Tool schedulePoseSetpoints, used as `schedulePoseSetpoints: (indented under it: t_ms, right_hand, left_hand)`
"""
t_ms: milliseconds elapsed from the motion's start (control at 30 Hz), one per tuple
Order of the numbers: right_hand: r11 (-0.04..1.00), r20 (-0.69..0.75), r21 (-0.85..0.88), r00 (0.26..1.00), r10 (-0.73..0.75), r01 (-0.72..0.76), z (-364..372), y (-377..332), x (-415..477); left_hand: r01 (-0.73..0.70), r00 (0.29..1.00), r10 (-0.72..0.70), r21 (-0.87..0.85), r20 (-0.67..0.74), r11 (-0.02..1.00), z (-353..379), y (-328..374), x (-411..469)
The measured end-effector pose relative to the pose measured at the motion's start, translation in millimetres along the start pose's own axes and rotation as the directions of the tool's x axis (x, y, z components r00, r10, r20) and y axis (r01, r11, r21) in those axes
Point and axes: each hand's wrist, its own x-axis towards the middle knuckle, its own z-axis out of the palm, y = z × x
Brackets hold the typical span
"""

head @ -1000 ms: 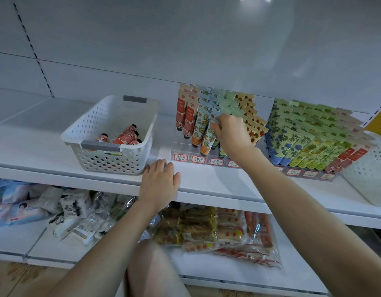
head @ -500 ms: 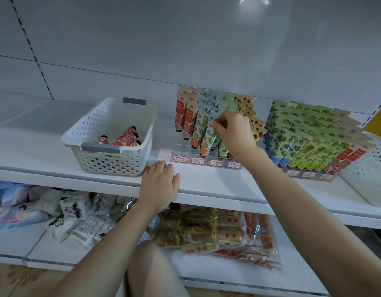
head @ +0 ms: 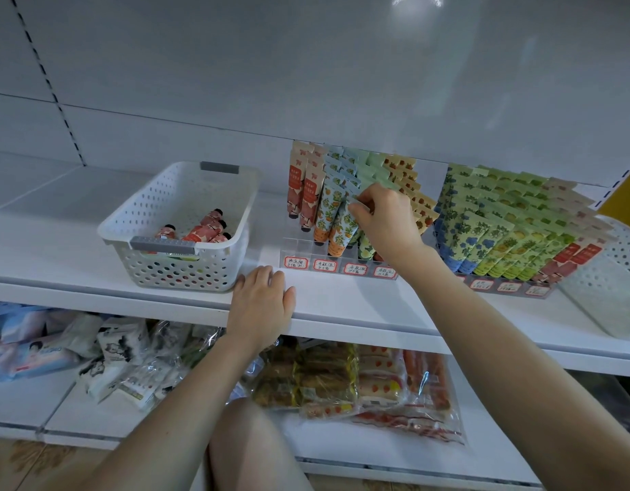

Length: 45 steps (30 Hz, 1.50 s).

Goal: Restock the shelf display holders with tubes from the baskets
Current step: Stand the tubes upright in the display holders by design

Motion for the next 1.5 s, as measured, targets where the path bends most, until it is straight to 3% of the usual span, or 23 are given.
schedulePoseSetpoints:
  t_ms: [233,567,933,1500]
  right_hand:
    - [0.998,0.031,0.032,0.998,-0.046,0.045,3,-3,4]
    - [0.993,0.066,-0.074,0.994,-0.091,0.096,10,-6,8]
    - [0.992,0.035,0.127,0.999,-0.027,0.022,3,2,-2]
    - [0.994,0.044,0.105,0.999,-0.01,0.005,-1,0,-4]
  left_hand:
    - [0.013,0.999,-0.013,0.008,0.032,1.0,0,0,1]
    - [0.0,1.0,0.0,0.009,-0.007,1.0,2,-1,-1]
    - [0.0,1.0,0.0,-0.009,0.002,1.0,1,-2,0]
    - [0.0,0.999,0.001,-0.022,0.035,1.0,1,-3,1]
